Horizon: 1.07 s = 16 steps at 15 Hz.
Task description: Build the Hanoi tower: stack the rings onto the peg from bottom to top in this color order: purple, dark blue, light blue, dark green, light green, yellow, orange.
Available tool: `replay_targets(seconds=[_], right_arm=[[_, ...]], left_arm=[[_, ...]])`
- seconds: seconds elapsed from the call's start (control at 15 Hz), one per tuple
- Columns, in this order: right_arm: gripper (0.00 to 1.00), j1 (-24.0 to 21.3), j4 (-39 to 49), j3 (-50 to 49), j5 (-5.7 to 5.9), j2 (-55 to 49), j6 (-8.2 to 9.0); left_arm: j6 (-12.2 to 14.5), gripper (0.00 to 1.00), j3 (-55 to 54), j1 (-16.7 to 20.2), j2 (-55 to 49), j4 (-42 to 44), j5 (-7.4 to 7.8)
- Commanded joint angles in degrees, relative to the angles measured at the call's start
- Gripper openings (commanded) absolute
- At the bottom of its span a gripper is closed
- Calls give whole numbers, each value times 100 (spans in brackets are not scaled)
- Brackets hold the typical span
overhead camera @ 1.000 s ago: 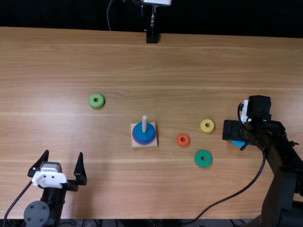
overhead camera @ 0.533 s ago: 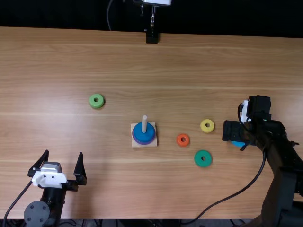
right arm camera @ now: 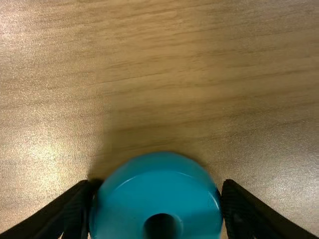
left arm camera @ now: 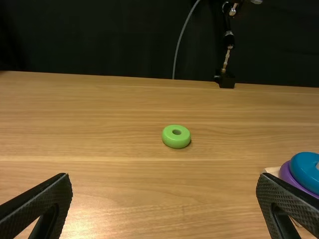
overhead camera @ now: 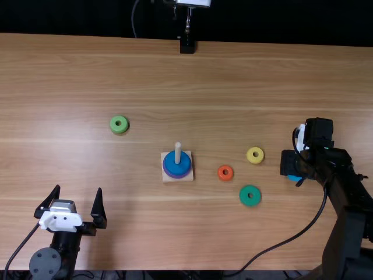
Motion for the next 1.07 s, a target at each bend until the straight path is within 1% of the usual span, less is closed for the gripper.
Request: replay_targets(seconds=[0.0,0.07,0.13,0.2,0.33,0.6,0.67,0.73,0.8,1.0], right_arm=[[0,-65,-238,77,-46,100,-181],[0,-65,-291,86,-130,100,-266],[0,-65,-280,95,-288,100,-266],[0,-65,-291,104,-394,91,-234],[0,-47,-375,367,-383,73,-213],[0,5,-1398,1000,-394,-120,-244],[0,155,-1598,1132,-436,-375,-266],[0,339,-1651,1273,-636,-498,-287],[0,454,-1672,1387,-742,-533,-318],[0,1060,-1999,1844,-752,-683,-318]], left_arm=[[21,100,-189,3,-62,-30,12],[21,100,-189,3,-62,-19,12],[21,100,-189,3,-62,-30,12],[21,100,-189,3,-62,-30,12],[21,100,-189,3,-62,-30,12],[21,100,-189,3,-62,-30,12],[21,100,-189,3,-62,-19,12],[21,100,-189,3,-62,-30,12],[21,100,-189,3,-62,-30,12],[21,100,-189,3,-62,-30,12]])
